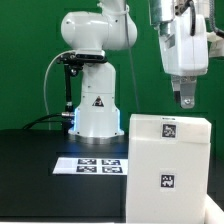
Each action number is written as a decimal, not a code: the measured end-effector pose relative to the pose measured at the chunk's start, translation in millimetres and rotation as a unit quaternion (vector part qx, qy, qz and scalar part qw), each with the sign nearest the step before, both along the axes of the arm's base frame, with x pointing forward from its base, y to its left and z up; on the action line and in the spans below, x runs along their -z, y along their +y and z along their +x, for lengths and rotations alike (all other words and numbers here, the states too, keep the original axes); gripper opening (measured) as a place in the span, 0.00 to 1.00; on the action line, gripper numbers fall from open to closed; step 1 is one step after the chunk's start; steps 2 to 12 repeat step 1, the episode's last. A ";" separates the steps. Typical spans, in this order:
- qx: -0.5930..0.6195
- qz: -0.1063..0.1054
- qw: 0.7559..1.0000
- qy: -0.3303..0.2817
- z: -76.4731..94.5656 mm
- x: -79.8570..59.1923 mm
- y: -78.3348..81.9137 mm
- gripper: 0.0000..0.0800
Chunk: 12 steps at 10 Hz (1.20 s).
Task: Assemble cabinet
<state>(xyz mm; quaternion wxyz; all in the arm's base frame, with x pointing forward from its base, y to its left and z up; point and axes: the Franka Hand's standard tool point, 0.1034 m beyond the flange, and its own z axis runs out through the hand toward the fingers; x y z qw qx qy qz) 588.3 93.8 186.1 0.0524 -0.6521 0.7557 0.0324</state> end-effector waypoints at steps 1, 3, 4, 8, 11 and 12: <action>-0.001 0.000 1.000 0.000 0.0 -0.1 0.2 0.81; -0.001 0.000 1.000 0.000 0.0 -0.1 0.2 0.81; -0.001 0.000 1.000 0.000 0.0 -0.1 0.2 0.81; -0.001 0.000 1.000 0.000 0.0 -0.1 0.2 0.81; -0.001 0.000 1.000 0.000 0.0 -0.1 0.2 0.81; -0.001 0.000 1.000 0.000 0.0 -0.1 0.2 0.81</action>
Offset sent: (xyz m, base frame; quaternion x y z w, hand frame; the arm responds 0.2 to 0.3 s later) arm 0.0000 0.0000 0.0000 0.0000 0.0000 0.0000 1.0000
